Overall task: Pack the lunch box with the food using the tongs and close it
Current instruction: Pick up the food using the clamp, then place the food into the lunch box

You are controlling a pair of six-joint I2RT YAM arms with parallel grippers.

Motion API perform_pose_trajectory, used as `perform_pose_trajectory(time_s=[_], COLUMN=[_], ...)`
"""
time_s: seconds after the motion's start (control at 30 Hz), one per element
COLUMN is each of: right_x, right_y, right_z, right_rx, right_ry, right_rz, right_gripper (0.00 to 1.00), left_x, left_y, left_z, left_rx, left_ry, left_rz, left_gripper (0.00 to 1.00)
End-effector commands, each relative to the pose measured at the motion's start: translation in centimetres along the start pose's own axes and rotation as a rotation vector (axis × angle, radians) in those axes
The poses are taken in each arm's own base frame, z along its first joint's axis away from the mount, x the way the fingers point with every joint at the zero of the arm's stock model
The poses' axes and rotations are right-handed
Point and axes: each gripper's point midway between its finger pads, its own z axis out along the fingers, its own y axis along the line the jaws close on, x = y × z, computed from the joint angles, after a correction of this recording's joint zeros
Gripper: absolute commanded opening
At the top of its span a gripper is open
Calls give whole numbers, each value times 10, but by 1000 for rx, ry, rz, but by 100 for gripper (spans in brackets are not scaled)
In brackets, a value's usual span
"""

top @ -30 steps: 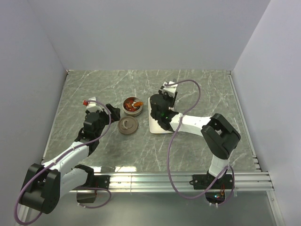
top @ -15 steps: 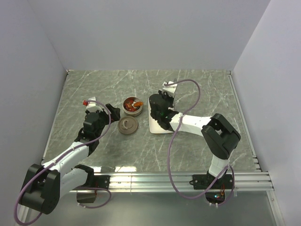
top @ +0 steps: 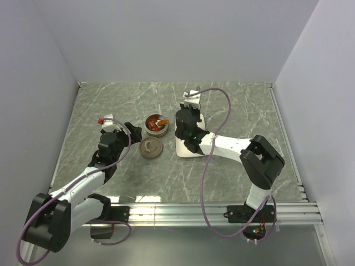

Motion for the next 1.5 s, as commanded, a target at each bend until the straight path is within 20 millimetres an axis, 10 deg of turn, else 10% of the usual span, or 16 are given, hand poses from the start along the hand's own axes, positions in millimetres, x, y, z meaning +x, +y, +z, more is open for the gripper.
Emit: perform_pose_trajectory(time_s=[0.0,0.4,0.77,1.47], right_x=[-72,-117,-103,-83], right_y=[10,92,160,202], right_z=[-6,-20,-22,-38], right_rx=[-75,-395,-550,-667], right_ry=[-99,-191,-181,-151], right_rz=[168,284,246,166], right_gripper=[2,3,4,14], left_x=[-15,-16,-16,-17], left_y=[-6,-4,-1,1], left_z=[0,2,3,1], left_rx=[17,-2,-18,-27], left_ry=[-51,-48,-48,-53], left_rz=[-6,-3,-5,-11], left_gripper=[99,99,99,99])
